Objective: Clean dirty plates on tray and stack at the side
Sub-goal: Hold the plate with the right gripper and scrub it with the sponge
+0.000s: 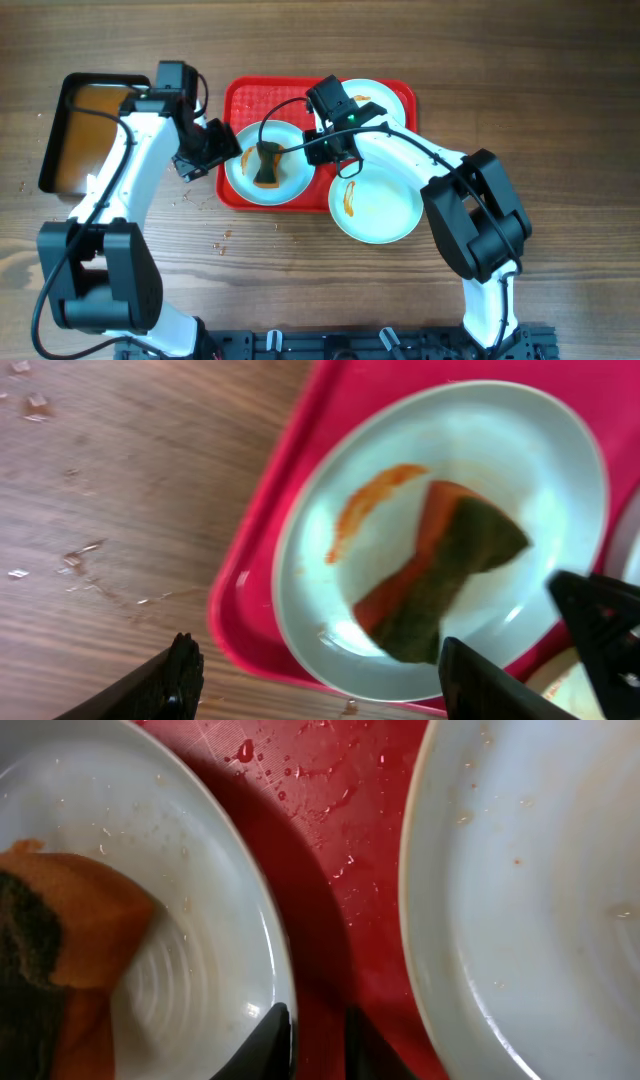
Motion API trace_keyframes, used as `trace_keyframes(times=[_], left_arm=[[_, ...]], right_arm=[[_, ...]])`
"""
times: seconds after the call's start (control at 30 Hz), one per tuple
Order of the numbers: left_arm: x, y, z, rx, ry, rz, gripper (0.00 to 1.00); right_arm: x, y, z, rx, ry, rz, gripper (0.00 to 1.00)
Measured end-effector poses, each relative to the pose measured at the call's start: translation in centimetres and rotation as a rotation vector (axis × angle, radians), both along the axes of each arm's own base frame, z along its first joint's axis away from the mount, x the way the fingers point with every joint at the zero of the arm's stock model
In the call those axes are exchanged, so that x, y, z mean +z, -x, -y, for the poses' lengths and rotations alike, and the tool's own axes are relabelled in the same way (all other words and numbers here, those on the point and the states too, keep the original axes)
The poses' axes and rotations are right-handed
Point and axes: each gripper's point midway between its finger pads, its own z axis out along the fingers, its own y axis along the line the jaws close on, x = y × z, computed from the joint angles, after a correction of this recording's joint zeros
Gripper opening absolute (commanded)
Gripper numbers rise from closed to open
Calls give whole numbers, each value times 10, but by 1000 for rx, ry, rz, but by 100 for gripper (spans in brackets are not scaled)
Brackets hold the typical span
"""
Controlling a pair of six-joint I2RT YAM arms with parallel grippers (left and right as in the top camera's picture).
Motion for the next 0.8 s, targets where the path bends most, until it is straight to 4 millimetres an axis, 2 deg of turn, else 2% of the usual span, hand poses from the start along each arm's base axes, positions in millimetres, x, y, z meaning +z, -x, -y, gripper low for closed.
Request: trace_keyframes(times=[0.07,0.1,0.13,0.2,0.23,0.3,0.43,0.57,0.7,0.8], left_arm=[[0,-6,14,-37,9,31,49],[-2,-12,23,-67,12,53,33],[-4,-13,28,-80,17,53,26],[-17,-19,41,-121,23,54,27],[-30,-21,48,-134,38,36,35],[-45,-20,60,-147,97,3,40],[-47,-20,72,-197,162,5,42],[-47,-24,75,-245,173,33,45],[-56,-22,76,-266,171,17,43],[-67,-17,83,-287,169,-15,31]], right_arm=[[0,1,-2,5,-11,-7,8],[1,2,-3,7,-15,-10,7],[0,2,-3,7,-15,-10,7],[1,2,-3,8,-17,-11,7],[1,2,-3,8,-17,-11,7],[1,2,-3,8,-17,-11,7],[1,2,-3,8,-18,-11,7],[1,2,-3,8,-18,-10,7],[1,2,-3,8,-19,-8,7],[1,2,-3,8,-19,-8,7]])
